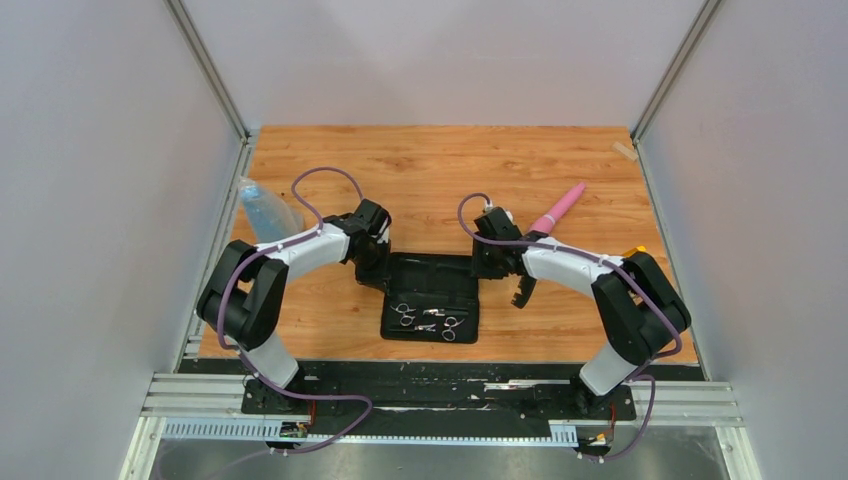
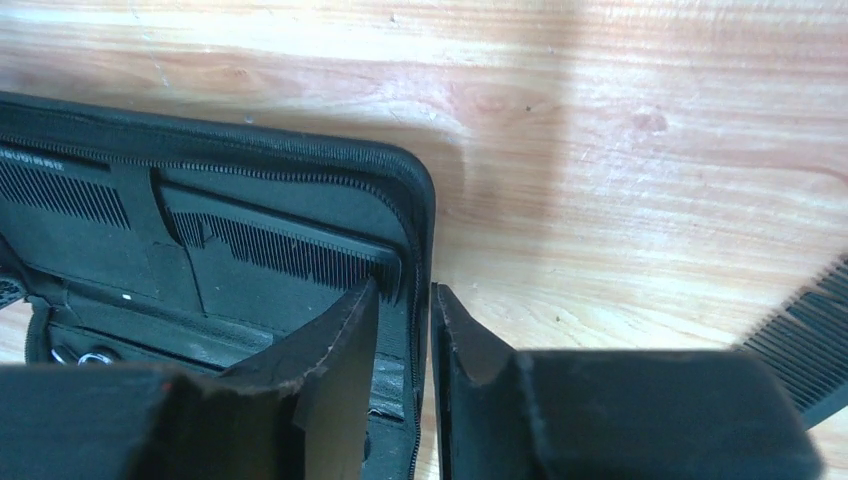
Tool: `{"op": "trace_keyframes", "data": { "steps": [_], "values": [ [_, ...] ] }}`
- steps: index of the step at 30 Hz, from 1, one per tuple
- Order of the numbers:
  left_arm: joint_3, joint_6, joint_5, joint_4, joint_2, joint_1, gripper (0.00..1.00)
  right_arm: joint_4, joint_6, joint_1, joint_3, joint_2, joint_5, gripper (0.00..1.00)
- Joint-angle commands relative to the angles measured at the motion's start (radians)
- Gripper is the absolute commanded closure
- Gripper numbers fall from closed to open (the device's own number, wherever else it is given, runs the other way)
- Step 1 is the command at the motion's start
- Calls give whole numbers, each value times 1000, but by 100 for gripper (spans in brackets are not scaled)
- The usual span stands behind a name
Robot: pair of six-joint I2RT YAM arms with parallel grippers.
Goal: Sort the hair-cutting tools
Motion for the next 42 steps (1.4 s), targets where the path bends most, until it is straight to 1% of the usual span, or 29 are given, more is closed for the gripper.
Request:
{"op": "trace_keyframes", "data": {
  "steps": [1,3,5,8,12,15,16,20,24,26,28,29,30,31,32,33,34,35,38,40,42],
  "values": [
    [-43,40,-69,-100,-10,-6,100,15,-55,6,60,-22,24,70],
    [-46,40,-74,-103,-9,-6,100,1,-82,10,62,-64,-2,65],
    [-48,37,-74,-102,-5,-6,100,-33,-102,11,67,-98,-22,63],
    [-45,35,-70,-101,-1,-6,100,-93,-105,27,75,-135,-58,64],
    [-39,34,-68,-102,-2,-6,100,-108,-87,54,50,-168,-68,65],
    [-37,32,-70,-107,-5,-6,100,-108,-56,53,22,-186,-42,65],
    [-37,32,-71,-111,-9,-5,100,-110,-45,49,14,-196,1,65],
    [-42,30,-101,-119,-29,-2,100,-156,15,-19,0,-233,50,62],
    [-50,26,-109,-116,-50,18,94,-245,59,-126,2,-243,70,55],
    [-54,21,-117,-108,-74,21,82,-294,65,-169,7,-239,76,50],
    [-53,16,-126,-98,-109,22,59,-312,66,-201,3,-242,90,46],
    [-51,15,-131,-96,-121,21,55,-316,69,-215,-2,-241,89,45],
    [-43,13,-142,-98,-145,21,45,-319,70,-229,-5,-236,81,44],
    [-38,13,-149,-107,-156,21,39,-323,72,-244,-4,-229,73,43],
    [-27,15,-157,-111,-179,21,31,-326,72,-256,-2,-220,63,43],
    [-22,17,-158,-123,-206,21,27,-329,74,-267,2,-208,55,42],
    [-9,22,-188,-131,-219,22,20,-335,74,-276,8,-194,51,41],
    [-2,27,-201,-146,-250,22,17,-340,76,-285,17,-173,47,41],
    [33,39,-265,-177,-328,25,5,-351,80,-306,40,-120,28,40],
    [54,49,-309,-195,-396,32,1,-364,79,-318,52,-87,26,39],
    [73,70,-353,-206,-468,44,0,-370,79,-328,61,-58,29,39]
  ]
}}
